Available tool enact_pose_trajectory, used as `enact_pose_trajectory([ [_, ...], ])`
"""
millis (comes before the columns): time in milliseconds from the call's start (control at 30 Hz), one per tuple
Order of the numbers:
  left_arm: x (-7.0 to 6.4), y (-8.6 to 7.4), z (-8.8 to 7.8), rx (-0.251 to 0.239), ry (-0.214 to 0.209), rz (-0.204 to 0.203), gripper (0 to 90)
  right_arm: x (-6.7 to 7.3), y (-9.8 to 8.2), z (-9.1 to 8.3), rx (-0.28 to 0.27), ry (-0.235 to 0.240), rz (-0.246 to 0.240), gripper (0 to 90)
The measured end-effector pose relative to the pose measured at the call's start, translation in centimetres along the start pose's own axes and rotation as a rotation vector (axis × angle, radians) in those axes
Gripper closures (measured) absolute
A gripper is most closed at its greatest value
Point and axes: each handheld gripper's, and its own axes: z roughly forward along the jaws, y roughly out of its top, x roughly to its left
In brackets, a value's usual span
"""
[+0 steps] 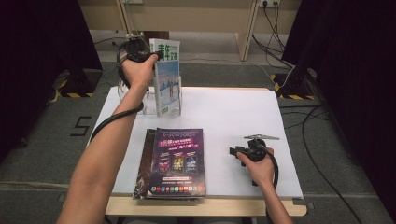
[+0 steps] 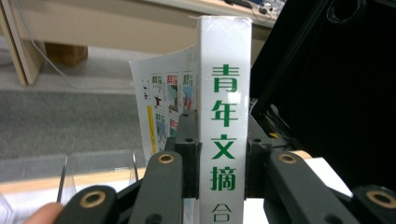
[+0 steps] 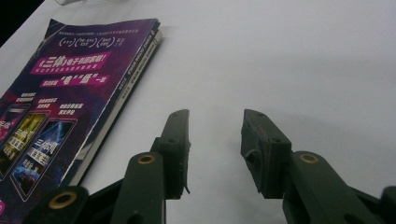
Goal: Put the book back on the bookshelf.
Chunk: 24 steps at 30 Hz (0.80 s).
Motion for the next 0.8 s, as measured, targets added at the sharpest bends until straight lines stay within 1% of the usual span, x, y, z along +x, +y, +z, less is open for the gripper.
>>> enact_pose_trajectory([
  [67, 0.0, -0.2, 0.3, -0.005, 0.003, 0.007, 73.3, 0.0, 0.0, 0.0, 0.0, 0.001, 0.004, 62.3],
  [100, 0.1, -0.4, 0.6, -0.007, 0.008, 0.011, 73.3, 0.0, 0.0, 0.0, -0.001, 0.0, -0.005, 62.2],
  [200, 0.6, -2.0, 1.6, -0.002, 0.016, 0.039, 73.3, 0.0, -0.1, 0.0, 0.0, 0.002, -0.003, 62.3],
  [233, 0.9, -2.6, 1.8, -0.008, 0.018, 0.043, 73.2, 0.0, -0.1, -0.1, -0.001, 0.003, 0.0, 62.3],
  [267, 1.0, -2.9, 1.7, -0.019, 0.016, 0.04, 73.2, -0.1, -0.1, -0.1, 0.0, 0.001, -0.003, 62.3],
  [300, 1.1, -3.0, 1.6, -0.017, 0.008, 0.043, 73.2, -0.2, -0.1, -0.1, -0.002, 0.0, -0.008, 62.3],
  [333, 1.2, -3.0, 1.2, -0.008, 0.001, 0.073, 73.1, -0.3, -0.1, -0.1, -0.006, 0.001, -0.008, 62.3],
  [367, 1.2, -3.0, 1.2, -0.008, 0.001, 0.073, 73.0, -0.3, -0.1, -0.1, -0.006, 0.001, -0.008, 62.3],
  [433, 1.5, -3.2, 0.8, -0.002, -0.002, 0.108, 73.0, -0.3, -0.1, -0.1, -0.004, 0.003, -0.005, 62.3],
  [467, 2.0, -3.5, 0.1, -0.001, 0.006, 0.122, 72.9, -0.2, -0.2, -0.1, -0.003, 0.003, -0.005, 62.3],
  [500, 2.0, -3.5, 0.1, -0.001, 0.006, 0.122, 72.9, -0.2, -0.2, -0.1, -0.003, 0.003, -0.005, 62.3],
  [567, 2.6, -3.9, -0.6, 0.005, 0.0, 0.136, 72.8, -0.1, -0.2, -0.1, -0.001, 0.003, -0.01, 62.2],
  [600, 2.8, -4.0, -1.0, 0.014, -0.008, 0.139, 72.7, -0.1, -0.2, -0.1, 0.0, 0.004, -0.011, 62.3],
  [667, 3.1, -4.3, -1.8, 0.038, -0.018, 0.162, 72.3, -0.1, -0.2, 0.0, 0.0, 0.004, -0.014, 62.2],
  [700, 3.2, -4.5, -2.1, 0.045, -0.022, 0.167, 72.2, 0.0, -0.3, 0.0, 0.001, 0.004, -0.01, 62.2],
  [800, 3.5, -5.2, -3.2, 0.066, -0.024, 0.167, 72.1, 0.1, -0.3, 0.0, -0.002, 0.003, -0.02, 62.2],
])
